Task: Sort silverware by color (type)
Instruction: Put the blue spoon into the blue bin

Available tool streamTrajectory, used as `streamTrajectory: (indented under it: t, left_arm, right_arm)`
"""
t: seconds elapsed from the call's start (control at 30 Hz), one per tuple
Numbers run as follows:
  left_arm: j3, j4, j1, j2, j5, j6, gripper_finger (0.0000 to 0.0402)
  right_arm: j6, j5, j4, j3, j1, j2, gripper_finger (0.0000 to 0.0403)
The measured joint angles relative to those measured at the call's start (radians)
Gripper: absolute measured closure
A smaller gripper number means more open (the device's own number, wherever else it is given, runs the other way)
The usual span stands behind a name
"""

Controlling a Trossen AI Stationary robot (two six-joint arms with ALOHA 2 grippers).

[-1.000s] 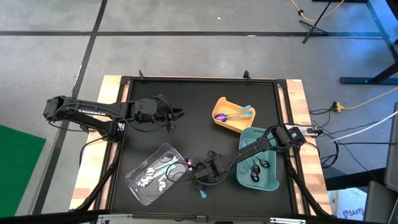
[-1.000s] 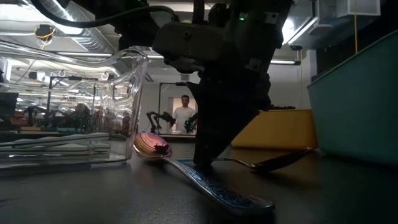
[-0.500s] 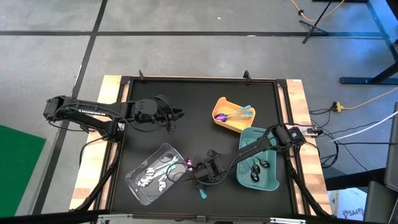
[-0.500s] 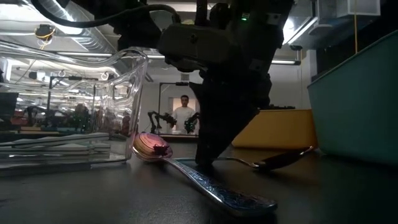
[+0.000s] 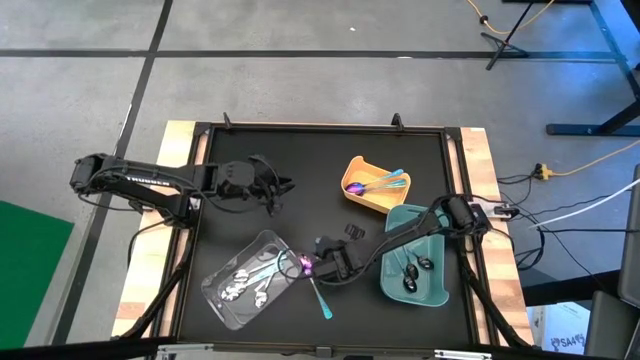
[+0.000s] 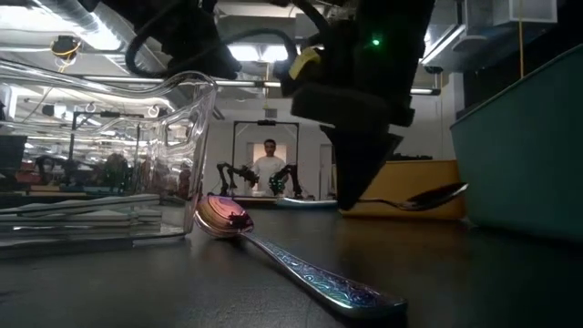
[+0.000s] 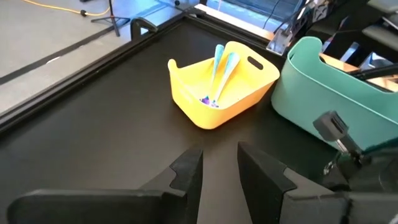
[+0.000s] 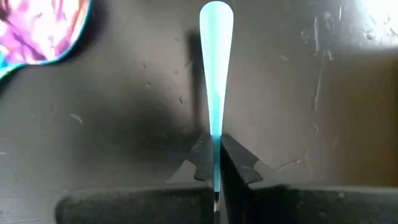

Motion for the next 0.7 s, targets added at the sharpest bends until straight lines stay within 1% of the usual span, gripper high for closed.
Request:
streamTrajectory:
  t: [0.3, 0.57, 0.7]
  left_arm:
    - [0.000, -0.005, -0.027, 0.000, 0.000, 0.000, 0.0308]
    - [0.000, -0.007, -0.038, 0.000, 0.000, 0.000, 0.0308]
    - [0.000, -0.007, -0.038, 0.000, -0.004, 0.000, 0.0308]
  right_arm:
    - [-0.005, 0.027, -0.055, 0.002, -0.006, -0.059, 0.0402]
    - [-0.043, 0.052, -0.087, 0.003, -0.006, -0.165, 0.0402]
    - [-0.054, 0.038, -0.123, 0.003, -0.005, -0.232, 0.0402]
